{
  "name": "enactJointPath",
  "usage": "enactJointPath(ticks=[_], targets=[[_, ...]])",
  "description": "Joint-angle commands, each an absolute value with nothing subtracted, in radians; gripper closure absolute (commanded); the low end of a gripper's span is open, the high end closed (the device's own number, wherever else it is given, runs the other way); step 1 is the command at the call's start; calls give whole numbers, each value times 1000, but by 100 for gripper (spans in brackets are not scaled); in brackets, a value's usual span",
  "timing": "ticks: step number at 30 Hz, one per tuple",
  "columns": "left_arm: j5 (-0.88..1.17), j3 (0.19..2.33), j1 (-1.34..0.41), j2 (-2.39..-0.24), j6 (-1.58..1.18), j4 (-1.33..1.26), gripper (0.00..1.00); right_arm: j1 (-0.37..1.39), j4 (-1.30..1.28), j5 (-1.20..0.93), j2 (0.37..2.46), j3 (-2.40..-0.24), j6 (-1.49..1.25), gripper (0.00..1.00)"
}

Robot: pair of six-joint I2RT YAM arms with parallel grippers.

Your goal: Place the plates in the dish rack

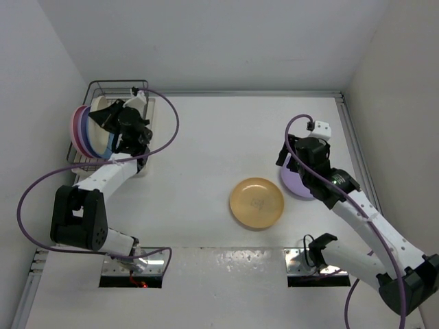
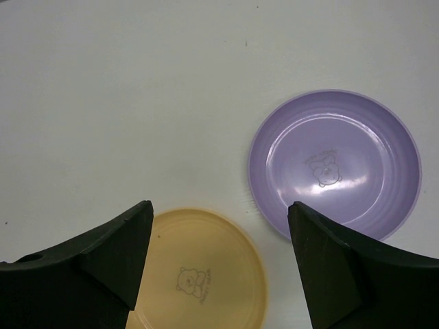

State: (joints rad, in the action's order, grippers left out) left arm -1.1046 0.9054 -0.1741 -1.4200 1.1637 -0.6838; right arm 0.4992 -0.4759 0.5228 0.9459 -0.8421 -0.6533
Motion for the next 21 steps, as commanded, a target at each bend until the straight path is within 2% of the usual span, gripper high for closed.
enactJointPath(ticks=[1, 5, 9, 17, 19, 21], targets=[[-1095, 908, -167, -1408, 1178, -795, 100, 505, -463, 577, 905, -853, -635, 20], [-1095, 899, -158, -1417, 1103, -730, 100, 502, -454, 589, 894, -836, -637, 20], [-1095, 899, -158, -1440, 927, -557, 100, 503, -457, 598, 882, -822, -629, 19], [-1143, 902, -129, -1532, 922, -582, 100, 506, -457, 609, 868, -801, -621, 18], [-1134, 954, -120, -1532, 828, -453, 90, 502, -459, 609, 862, -793, -623, 18], [-1124, 986, -120, -1532, 775, -388, 90, 505, -454, 612, 861, -784, -626, 18]])
